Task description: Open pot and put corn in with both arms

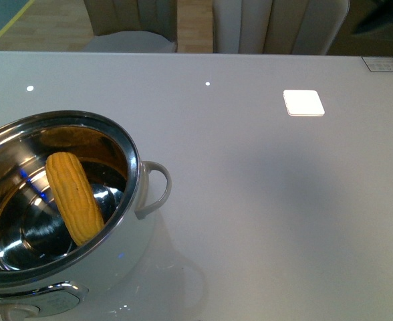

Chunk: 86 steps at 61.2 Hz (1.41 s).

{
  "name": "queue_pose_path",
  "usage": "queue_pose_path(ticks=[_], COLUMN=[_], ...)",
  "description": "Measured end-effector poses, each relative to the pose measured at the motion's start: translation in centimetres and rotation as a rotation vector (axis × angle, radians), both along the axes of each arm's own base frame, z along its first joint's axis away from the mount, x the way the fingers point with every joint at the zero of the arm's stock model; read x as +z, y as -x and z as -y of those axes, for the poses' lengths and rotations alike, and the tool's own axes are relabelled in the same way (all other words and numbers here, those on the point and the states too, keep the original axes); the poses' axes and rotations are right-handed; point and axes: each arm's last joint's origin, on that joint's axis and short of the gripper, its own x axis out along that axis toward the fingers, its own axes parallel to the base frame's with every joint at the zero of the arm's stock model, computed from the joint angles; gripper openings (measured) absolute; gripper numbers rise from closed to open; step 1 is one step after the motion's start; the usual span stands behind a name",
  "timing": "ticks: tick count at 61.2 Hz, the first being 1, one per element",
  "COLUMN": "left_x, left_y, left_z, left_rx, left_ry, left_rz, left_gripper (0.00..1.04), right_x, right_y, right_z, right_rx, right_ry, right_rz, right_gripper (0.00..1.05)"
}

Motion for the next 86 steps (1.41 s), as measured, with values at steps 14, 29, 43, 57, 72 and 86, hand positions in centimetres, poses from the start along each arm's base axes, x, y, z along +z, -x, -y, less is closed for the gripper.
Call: queue_pose_path(ticks=[14, 29, 43, 57, 72, 86], left_x=[0.0, 0.0, 0.0, 0.0, 0.0, 0.0], left_y=[0.0, 0.0, 0.0, 0.0, 0.0, 0.0], left_z=[0.0, 0.0, 0.0, 0.0, 0.0, 0.0], left_rx=[0.0, 0.0, 0.0, 0.0, 0.0, 0.0], left_ry=[0.0, 0.0, 0.0, 0.0, 0.0, 0.0], left_rz=[0.0, 0.0, 0.0, 0.0, 0.0, 0.0], left_gripper=[0.98, 0.98, 0.98, 0.98, 0.98, 0.98], right_x=[1.8, 1.3, 0.2, -1.5, -2.2, -3.0], right_y=[5.5, 5.9, 8.4, 10.4, 11.6, 12.6], right_z=[3.7, 4.1, 4.9, 6.1, 6.1, 6.1], right_rx=[-0.067, -0.099, -0.099, -0.089, -0.089, -0.091], right_ry=[0.111, 0.257, 0.421, 0.453, 0.455, 0.454], right_rz=[0.093, 0.314, 0.6, 0.593, 0.594, 0.609], right_gripper=[0.96, 0.85, 0.46, 0.02, 0.02, 0.02])
